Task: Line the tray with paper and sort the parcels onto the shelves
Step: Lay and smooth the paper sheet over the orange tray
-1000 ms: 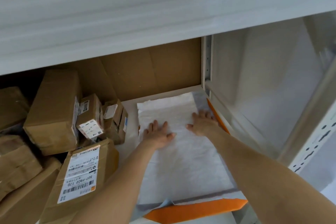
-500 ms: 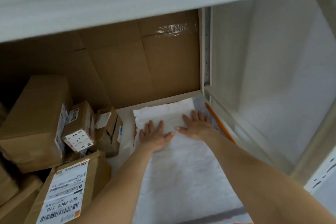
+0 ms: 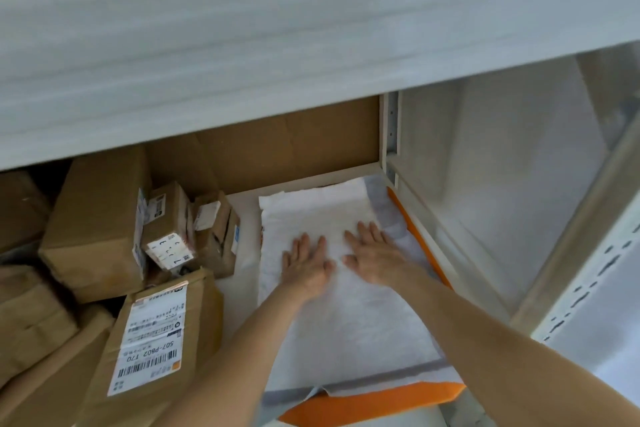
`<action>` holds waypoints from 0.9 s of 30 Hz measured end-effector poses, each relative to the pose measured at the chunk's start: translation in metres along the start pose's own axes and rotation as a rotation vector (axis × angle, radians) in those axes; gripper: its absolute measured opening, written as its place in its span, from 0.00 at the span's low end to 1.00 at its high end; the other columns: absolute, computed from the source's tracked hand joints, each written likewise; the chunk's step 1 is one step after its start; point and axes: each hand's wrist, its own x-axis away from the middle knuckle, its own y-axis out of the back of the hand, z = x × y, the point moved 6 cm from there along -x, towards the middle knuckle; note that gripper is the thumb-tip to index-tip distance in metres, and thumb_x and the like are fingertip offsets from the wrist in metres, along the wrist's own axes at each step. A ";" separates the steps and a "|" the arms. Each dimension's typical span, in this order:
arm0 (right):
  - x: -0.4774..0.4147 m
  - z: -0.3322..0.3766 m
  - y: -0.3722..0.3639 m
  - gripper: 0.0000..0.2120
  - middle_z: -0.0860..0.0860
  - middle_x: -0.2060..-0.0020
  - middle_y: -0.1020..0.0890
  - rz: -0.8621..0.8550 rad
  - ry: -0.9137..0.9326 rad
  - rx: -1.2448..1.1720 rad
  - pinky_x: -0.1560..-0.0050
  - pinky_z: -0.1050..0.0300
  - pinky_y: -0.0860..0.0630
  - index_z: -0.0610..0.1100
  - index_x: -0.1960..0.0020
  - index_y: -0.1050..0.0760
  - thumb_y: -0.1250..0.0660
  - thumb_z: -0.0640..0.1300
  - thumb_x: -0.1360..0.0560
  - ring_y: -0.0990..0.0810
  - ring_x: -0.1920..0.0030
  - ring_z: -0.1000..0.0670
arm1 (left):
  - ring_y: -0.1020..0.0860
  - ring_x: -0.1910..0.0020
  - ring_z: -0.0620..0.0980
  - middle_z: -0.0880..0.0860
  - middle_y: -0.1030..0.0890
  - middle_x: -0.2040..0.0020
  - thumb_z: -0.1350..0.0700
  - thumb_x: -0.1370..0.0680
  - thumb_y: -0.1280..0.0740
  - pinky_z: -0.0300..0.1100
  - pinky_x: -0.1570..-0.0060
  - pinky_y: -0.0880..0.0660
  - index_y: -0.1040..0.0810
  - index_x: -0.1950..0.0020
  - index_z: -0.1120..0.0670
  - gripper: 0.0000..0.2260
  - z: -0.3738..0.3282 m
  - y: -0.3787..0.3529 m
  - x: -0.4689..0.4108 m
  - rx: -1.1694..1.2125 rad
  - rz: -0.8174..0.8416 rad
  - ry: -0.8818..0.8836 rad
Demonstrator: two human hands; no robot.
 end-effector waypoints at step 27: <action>0.118 -0.012 -0.006 0.40 0.51 0.21 0.53 0.240 0.039 0.186 0.26 0.41 0.42 0.60 0.21 0.56 0.40 0.67 0.24 0.50 0.22 0.43 | 0.54 0.22 0.52 0.48 0.58 0.21 0.44 0.19 0.43 0.51 0.25 0.49 0.53 0.22 0.42 0.28 0.000 -0.012 0.130 -0.101 0.151 -0.114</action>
